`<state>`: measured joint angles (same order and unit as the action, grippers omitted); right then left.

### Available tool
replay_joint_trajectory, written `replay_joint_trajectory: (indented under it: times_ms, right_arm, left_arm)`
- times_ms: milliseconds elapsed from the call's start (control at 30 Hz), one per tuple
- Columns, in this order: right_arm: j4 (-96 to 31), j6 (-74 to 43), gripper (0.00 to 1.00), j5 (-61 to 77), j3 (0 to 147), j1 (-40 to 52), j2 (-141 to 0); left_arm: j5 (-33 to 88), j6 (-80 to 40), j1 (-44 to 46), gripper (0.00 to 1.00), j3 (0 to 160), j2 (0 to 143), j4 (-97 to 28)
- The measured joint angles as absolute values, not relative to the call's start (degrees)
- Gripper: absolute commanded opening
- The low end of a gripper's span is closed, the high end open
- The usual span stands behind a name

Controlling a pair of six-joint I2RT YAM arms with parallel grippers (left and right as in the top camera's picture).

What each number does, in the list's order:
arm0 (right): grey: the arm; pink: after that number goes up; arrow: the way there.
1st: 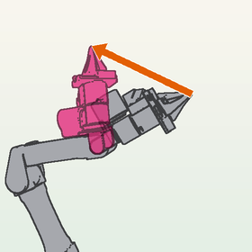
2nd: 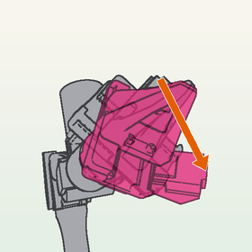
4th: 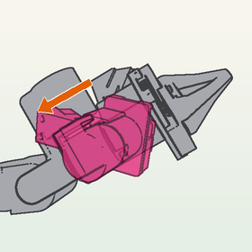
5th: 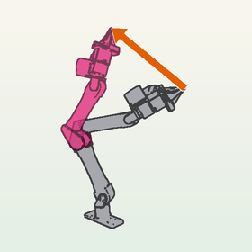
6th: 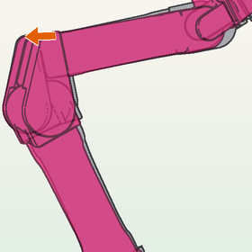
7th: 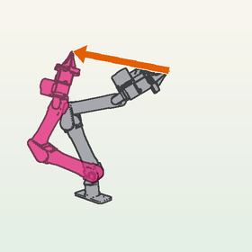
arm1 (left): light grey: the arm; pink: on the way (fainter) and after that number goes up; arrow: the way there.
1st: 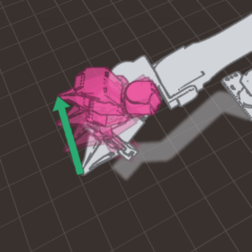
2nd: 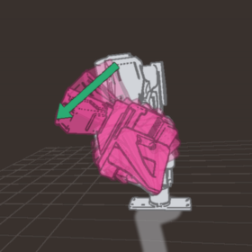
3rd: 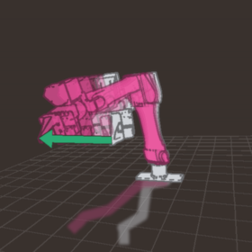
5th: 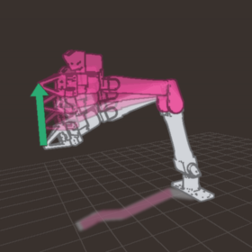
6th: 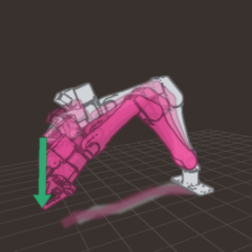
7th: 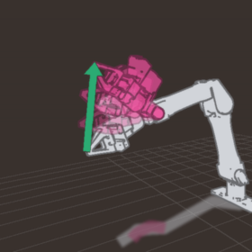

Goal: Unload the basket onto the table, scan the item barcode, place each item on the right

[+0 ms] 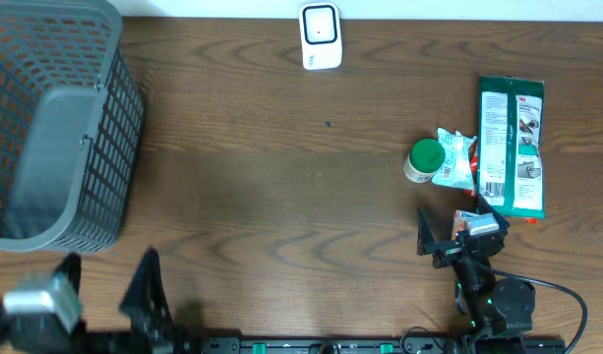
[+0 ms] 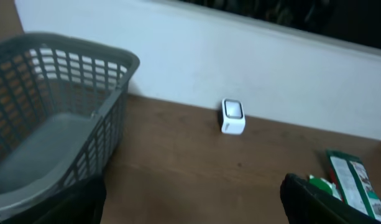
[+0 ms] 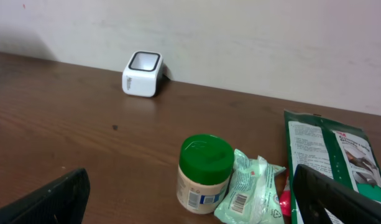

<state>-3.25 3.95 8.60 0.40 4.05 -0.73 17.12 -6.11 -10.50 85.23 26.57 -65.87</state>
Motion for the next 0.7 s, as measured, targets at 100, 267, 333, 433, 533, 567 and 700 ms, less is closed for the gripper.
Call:
replay_joint_trajectory:
  times_ms: [100,267,333,433,533,567,700]
  right_arm:
    - [-3.27,3.95,0.99,8.60,0.40,4.05,-0.71]
    - [-3.27,3.95,0.99,8.60,0.40,4.05,-0.73]
    - [-3.25,3.95,0.99,8.58,0.40,4.03,-0.73]
    - [-3.27,3.95,0.99,8.60,0.40,4.05,-0.73]
    - [-3.27,3.95,0.99,8.60,0.40,4.05,-0.73]
    - [-3.27,3.95,0.99,8.60,0.40,4.05,-0.73]
    - [-3.29,3.95,0.99,8.60,0.40,4.05,-0.71]
  left_arm:
    - [16.47,-6.09,-10.15,0.90,82.46,21.28,-64.47]
    - [16.16,-6.07,-7.03,0.90,72.27,13.69,-50.98]
    - [16.16,-6.07,-6.00,0.90,67.99,11.62,-43.03]
    - [16.14,-5.93,-3.75,0.90,59.29,7.33,-31.79]
    - [16.16,-5.93,-2.83,0.90,51.92,4.56,-21.67]
    - [16.14,-5.91,-2.76,0.90,48.75,3.46,-17.08]
    - [16.12,-5.93,-2.76,0.90,36.95,0.95,-2.09]
